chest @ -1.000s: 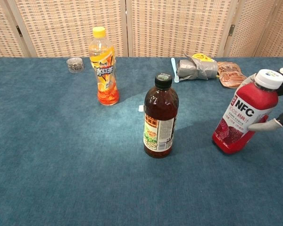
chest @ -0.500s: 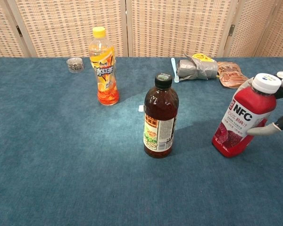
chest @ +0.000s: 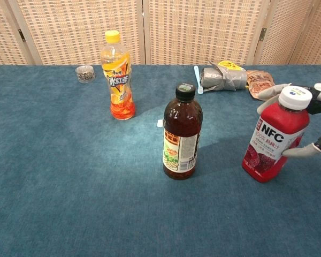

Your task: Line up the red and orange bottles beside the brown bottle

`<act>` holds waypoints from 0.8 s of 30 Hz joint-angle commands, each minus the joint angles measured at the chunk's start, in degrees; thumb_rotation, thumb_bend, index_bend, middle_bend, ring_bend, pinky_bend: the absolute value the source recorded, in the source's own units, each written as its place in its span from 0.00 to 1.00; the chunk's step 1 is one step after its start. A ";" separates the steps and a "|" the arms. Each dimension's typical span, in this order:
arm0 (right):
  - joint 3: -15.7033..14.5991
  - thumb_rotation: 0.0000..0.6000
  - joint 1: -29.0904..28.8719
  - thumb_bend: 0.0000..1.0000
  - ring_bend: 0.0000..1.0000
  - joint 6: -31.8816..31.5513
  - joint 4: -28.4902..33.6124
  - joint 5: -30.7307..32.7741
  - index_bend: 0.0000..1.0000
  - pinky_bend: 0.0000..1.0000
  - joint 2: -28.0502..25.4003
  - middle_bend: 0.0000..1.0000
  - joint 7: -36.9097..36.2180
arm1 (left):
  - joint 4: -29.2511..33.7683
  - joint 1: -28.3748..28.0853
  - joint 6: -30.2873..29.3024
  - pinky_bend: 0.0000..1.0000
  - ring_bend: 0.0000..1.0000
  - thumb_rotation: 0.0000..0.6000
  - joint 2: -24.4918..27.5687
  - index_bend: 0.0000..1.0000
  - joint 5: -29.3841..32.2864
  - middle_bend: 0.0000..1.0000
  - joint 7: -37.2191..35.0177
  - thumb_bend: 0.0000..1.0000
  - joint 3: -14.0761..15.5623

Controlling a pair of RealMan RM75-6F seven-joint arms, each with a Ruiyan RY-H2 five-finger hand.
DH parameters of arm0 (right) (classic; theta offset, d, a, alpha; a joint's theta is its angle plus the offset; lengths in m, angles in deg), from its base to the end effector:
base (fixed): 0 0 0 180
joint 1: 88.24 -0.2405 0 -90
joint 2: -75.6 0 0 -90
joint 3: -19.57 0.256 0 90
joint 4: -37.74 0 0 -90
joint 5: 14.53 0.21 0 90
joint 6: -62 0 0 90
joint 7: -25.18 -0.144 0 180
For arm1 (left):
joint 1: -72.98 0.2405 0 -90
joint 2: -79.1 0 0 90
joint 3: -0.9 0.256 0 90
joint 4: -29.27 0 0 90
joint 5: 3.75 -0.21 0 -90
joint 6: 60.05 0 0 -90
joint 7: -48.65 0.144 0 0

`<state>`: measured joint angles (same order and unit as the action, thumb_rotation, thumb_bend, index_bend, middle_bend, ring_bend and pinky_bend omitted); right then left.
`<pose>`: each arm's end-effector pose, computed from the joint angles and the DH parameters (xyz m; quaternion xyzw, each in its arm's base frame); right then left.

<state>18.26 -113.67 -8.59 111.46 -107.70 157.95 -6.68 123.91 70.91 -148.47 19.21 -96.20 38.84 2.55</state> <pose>-0.2620 -0.2684 0.0328 0.6445 -0.5076 0.4857 0.3017 -0.3048 0.1487 0.1696 -0.5928 -0.4274 -0.4256 0.5337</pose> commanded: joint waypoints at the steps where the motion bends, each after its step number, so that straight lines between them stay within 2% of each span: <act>1: -0.03 1.00 0.09 0.00 0.29 -0.49 0.15 -0.23 0.06 0.55 -0.19 0.15 -0.03 | 0.01 0.00 -0.01 0.63 0.41 1.00 -0.01 0.53 0.01 0.45 0.03 0.30 -0.01; 9: -0.26 1.00 0.78 0.00 0.22 -2.70 1.41 -1.33 0.00 0.48 -1.98 0.08 0.96 | 0.01 0.00 0.03 0.63 0.41 1.00 -0.05 0.53 0.03 0.45 0.18 0.30 0.01; 24: -0.28 1.00 6.63 0.00 0.19 -12.15 10.30 -2.16 0.00 0.43 -11.88 0.11 12.50 | -0.04 -0.64 0.96 0.63 0.41 1.00 -0.78 0.51 -0.50 0.45 0.76 0.30 0.17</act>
<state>17.98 -108.04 -19.53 120.83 -109.69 147.10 4.73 123.86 70.29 -147.53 18.45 -96.68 39.61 2.72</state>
